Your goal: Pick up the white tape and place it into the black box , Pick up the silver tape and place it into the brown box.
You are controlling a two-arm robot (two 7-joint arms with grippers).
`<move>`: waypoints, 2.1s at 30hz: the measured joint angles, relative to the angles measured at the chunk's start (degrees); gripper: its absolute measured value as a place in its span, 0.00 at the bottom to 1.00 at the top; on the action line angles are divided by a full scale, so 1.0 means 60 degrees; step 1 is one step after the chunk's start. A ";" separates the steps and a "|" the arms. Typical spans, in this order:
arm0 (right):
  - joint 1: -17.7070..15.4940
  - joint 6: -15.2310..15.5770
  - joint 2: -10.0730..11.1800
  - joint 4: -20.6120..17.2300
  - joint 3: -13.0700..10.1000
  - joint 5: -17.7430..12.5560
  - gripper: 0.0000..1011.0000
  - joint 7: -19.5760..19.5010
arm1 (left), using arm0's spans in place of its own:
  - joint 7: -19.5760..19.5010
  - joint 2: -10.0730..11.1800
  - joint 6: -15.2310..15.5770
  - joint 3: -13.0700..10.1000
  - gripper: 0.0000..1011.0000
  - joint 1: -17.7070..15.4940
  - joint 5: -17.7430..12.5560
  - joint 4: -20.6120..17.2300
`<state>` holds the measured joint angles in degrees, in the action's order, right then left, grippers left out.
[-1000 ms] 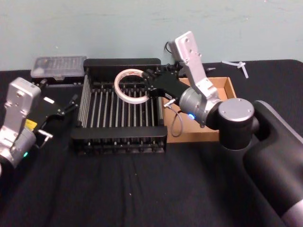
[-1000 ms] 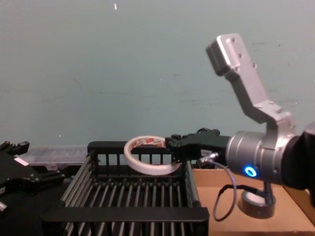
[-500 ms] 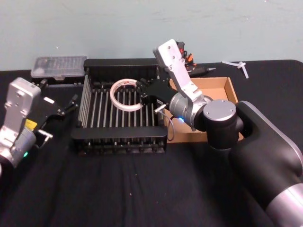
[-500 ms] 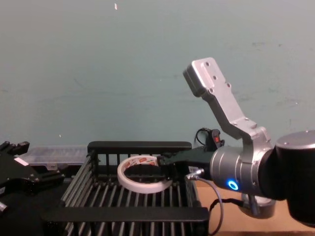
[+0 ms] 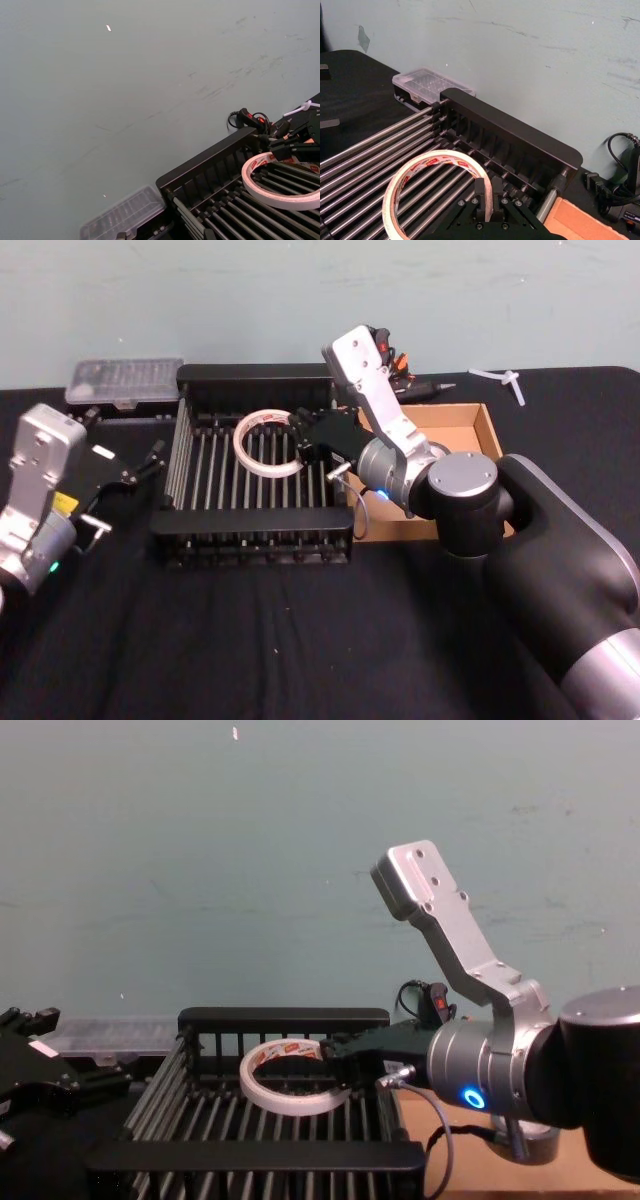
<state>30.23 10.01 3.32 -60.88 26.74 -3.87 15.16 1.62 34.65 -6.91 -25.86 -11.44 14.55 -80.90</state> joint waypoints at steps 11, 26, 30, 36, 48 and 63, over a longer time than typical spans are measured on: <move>-0.0008 0.0001 0.0010 -0.0015 0.0002 -0.0030 0.34 0.0008 | 0.0000 0.0000 0.0000 0.0000 0.99 0.0001 0.0000 0.0000; -0.0010 -0.0001 0.0013 -0.0024 0.0002 -0.0045 0.83 0.0012 | 0.0000 0.0000 0.0001 0.0000 0.99 0.0000 0.0000 0.0000; -0.0010 -0.0001 0.0013 -0.0024 0.0002 -0.0049 0.92 0.0013 | 0.0000 -0.0001 0.0000 0.0000 0.99 0.0000 0.0000 0.0000; -0.0102 0.0016 0.0034 -0.0181 -0.0110 -0.0082 0.99 0.0123 | 0.0000 0.0000 0.0000 0.0000 0.99 0.0001 0.0000 0.0000; -0.0731 0.0241 0.0410 -0.1661 -0.0722 -0.0422 0.99 0.0215 | 0.0000 0.0000 0.0000 0.0000 0.99 0.0001 0.0000 0.0000; -0.1767 0.0307 0.1250 -0.3303 -0.1944 -0.0827 0.99 -0.0352 | 0.0000 0.0000 0.0000 0.0000 0.99 0.0001 0.0000 0.0000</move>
<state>19.63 11.85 10.82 -80.70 15.08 -8.84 13.05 1.62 34.65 -6.91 -25.86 -11.43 14.55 -80.90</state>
